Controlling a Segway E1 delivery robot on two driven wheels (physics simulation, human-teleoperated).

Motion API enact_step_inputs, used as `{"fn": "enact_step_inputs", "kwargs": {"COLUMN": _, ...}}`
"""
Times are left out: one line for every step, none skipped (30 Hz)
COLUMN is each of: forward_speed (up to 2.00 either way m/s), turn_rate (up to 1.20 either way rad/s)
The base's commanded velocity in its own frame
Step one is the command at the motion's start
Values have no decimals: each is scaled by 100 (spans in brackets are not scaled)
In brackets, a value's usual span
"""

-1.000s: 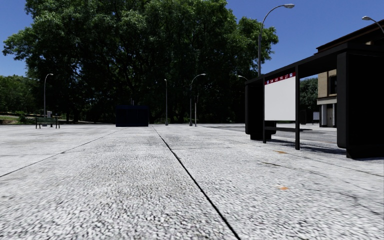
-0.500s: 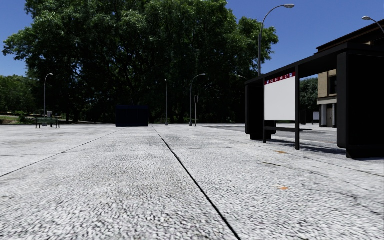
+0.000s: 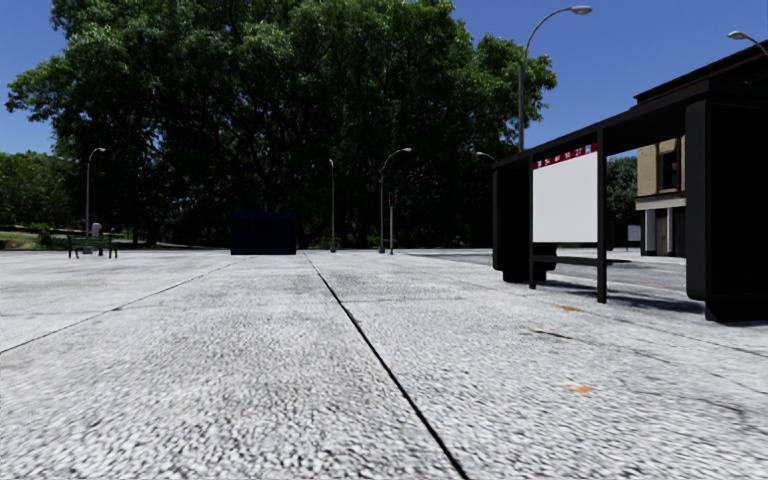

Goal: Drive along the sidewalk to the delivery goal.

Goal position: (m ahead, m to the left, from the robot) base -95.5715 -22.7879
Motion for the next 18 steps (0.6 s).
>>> {"fn": "enact_step_inputs", "kwargs": {"forward_speed": 200, "turn_rate": 0}}
{"fn": "enact_step_inputs", "kwargs": {"forward_speed": 200, "turn_rate": 0}}
{"fn": "enact_step_inputs", "kwargs": {"forward_speed": 200, "turn_rate": 0}}
{"fn": "enact_step_inputs", "kwargs": {"forward_speed": 200, "turn_rate": -15}}
{"fn": "enact_step_inputs", "kwargs": {"forward_speed": 200, "turn_rate": -33}}
{"fn": "enact_step_inputs", "kwargs": {"forward_speed": 200, "turn_rate": -46}}
{"fn": "enact_step_inputs", "kwargs": {"forward_speed": 200, "turn_rate": -50}}
{"fn": "enact_step_inputs", "kwargs": {"forward_speed": 200, "turn_rate": -50}}
{"fn": "enact_step_inputs", "kwargs": {"forward_speed": 200, "turn_rate": -51}}
{"fn": "enact_step_inputs", "kwargs": {"forward_speed": 200, "turn_rate": -36}}
{"fn": "enact_step_inputs", "kwargs": {"forward_speed": 200, "turn_rate": -1}}
{"fn": "enact_step_inputs", "kwargs": {"forward_speed": 200, "turn_rate": 0}}
{"fn": "enact_step_inputs", "kwargs": {"forward_speed": 200, "turn_rate": 0}}
{"fn": "enact_step_inputs", "kwargs": {"forward_speed": 200, "turn_rate": 0}}
{"fn": "enact_step_inputs", "kwargs": {"forward_speed": 200, "turn_rate": 0}}
{"fn": "enact_step_inputs", "kwargs": {"forward_speed": 200, "turn_rate": 0}}
{"fn": "enact_step_inputs", "kwargs": {"forward_speed": 200, "turn_rate": 0}}
{"fn": "enact_step_inputs", "kwargs": {"forward_speed": 200, "turn_rate": 0}}
